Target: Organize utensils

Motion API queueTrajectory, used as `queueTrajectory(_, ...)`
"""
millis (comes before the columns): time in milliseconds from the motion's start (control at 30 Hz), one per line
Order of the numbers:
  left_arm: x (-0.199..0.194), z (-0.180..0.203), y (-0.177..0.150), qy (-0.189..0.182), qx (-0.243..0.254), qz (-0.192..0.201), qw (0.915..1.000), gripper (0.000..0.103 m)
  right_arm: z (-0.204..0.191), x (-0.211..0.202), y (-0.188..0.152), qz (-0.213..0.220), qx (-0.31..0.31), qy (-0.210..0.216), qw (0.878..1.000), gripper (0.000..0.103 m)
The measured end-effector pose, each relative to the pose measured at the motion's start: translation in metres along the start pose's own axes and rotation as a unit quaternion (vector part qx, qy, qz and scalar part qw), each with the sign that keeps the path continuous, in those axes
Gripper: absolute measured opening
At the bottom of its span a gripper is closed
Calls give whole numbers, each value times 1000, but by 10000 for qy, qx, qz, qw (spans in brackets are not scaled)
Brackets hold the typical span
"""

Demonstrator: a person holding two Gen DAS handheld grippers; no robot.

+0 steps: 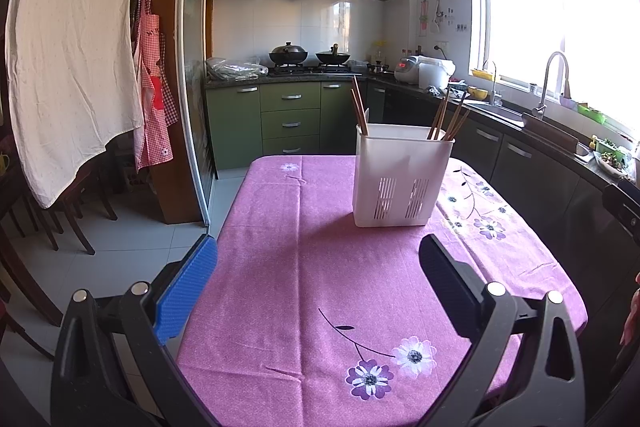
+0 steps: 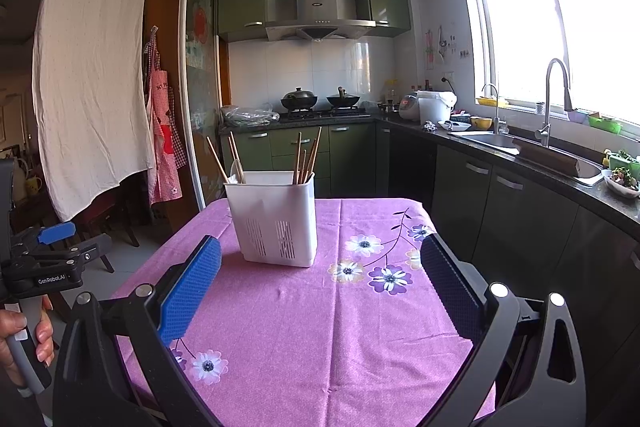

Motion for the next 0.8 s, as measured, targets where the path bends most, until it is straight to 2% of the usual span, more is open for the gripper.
queueTrajectory(800,2,0,0,32,101,-55,9999,96,0,5,-5,-89,-39,21,10000,98)
Point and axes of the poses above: each gripper's, at about its wrist camera, not at the fingertips, and x roughly the way its jaws point, z to its right, y to its top, the point moved 1 cm from there along x, roughly the way its jaws point, and after that the axes turned 2 degrees about z, right-handed, at the moved point
